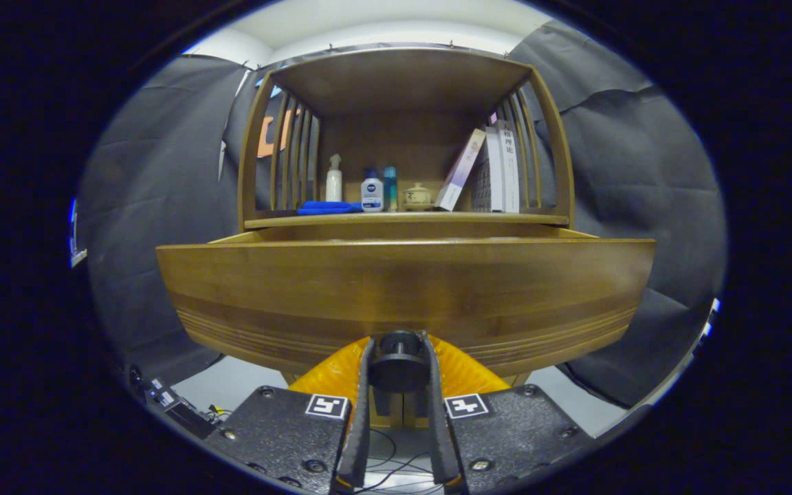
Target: Pull open the drawer, take out the items inside it, and place them on the countertop above the cabinet.
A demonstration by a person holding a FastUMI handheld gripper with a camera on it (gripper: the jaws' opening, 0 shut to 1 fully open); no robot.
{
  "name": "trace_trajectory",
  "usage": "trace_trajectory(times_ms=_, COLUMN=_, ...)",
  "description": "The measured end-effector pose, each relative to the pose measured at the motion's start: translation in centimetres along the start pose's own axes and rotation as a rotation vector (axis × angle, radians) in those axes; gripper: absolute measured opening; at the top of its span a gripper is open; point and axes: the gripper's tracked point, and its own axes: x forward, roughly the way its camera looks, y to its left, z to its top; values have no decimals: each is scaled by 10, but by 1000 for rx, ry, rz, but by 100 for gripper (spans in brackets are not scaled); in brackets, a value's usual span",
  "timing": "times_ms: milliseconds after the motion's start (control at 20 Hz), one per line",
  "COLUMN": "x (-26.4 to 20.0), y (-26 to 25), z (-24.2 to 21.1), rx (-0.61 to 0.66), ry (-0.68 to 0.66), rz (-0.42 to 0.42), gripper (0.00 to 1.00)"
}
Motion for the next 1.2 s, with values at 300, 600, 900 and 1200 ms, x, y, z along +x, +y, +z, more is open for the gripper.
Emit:
trace_trajectory(times_ms=300, x=-17, y=2, z=-5, rx=3, ry=3, rz=11, gripper=38)
trace_trajectory(times_ms=600, x=-23, y=2, z=-9, rx=2, ry=7, rz=12, gripper=38)
trace_trajectory(times_ms=900, x=-29, y=-7, z=7, rx=-9, ry=-64, rz=-30, gripper=51)
trace_trajectory(times_ms=1200, x=-56, y=-6, z=77, rx=14, ry=-184, rz=3, gripper=100)
